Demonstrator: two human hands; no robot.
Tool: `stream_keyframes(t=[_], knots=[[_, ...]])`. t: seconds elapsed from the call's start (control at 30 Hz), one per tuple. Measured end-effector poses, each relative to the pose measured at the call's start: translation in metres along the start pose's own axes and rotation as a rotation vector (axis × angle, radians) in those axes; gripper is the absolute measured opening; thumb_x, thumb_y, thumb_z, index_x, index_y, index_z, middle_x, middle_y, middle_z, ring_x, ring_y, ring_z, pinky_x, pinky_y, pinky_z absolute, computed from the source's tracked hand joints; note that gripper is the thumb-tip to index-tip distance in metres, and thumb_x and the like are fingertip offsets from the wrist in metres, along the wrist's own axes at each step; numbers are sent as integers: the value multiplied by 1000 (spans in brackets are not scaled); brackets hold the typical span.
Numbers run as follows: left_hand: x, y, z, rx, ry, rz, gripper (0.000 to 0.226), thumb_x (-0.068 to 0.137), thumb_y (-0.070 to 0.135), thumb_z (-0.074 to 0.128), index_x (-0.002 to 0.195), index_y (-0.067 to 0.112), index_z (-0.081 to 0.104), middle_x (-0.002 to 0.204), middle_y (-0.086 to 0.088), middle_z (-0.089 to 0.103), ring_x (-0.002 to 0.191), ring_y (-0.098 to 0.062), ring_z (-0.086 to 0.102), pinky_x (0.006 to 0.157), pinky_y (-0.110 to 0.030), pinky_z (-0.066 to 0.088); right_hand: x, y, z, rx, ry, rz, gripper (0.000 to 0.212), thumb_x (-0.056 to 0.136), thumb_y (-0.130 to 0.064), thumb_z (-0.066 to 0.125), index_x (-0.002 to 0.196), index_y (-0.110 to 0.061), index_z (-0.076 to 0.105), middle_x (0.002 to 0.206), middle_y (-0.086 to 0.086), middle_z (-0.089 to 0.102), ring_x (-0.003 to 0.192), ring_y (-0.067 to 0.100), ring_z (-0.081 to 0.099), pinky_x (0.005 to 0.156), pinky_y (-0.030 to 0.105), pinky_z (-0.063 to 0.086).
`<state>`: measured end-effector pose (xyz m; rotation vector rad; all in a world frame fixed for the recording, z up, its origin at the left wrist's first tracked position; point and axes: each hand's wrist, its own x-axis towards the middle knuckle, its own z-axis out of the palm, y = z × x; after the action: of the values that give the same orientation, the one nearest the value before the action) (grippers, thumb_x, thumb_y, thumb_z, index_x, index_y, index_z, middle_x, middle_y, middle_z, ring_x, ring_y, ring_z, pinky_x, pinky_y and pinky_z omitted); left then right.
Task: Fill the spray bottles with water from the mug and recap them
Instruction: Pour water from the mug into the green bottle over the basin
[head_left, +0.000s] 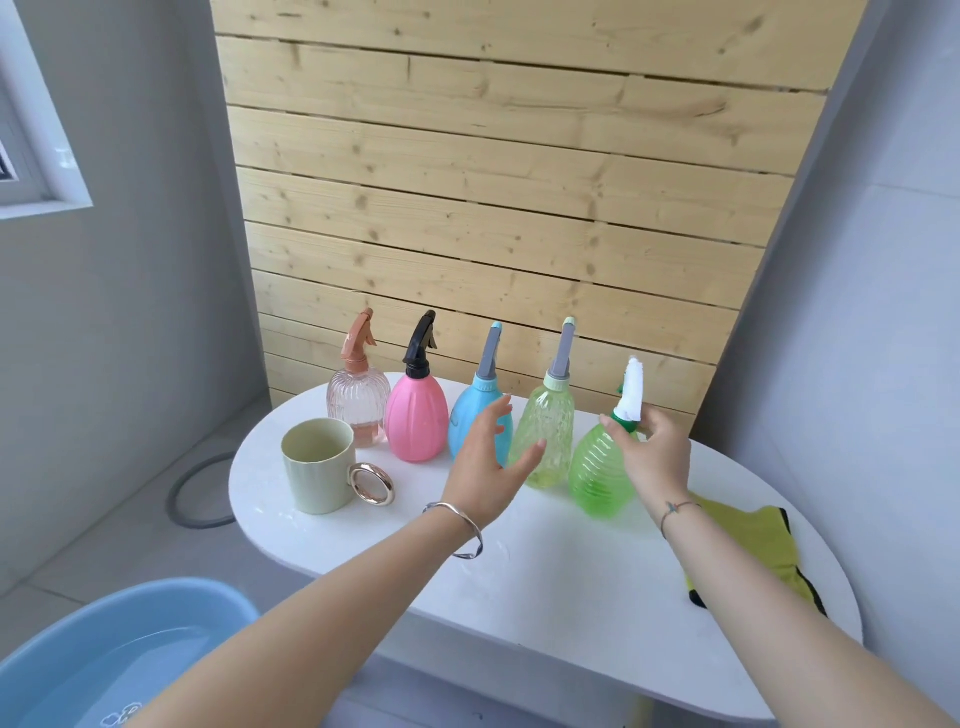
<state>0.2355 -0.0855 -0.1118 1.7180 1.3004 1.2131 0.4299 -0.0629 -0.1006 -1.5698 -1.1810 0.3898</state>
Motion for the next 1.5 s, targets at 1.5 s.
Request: stream_keyframes(t=[1.5], knots=[[-71,75,-100,-414,-430,-324,61,88,71,40,138,36,44,130,10,59,109,-4,62,84,-25,57,-117,-166,-7,983,-321,119,15,80,-15,70,90,-8,61,97,14,72,74,18,69,67,32,57]])
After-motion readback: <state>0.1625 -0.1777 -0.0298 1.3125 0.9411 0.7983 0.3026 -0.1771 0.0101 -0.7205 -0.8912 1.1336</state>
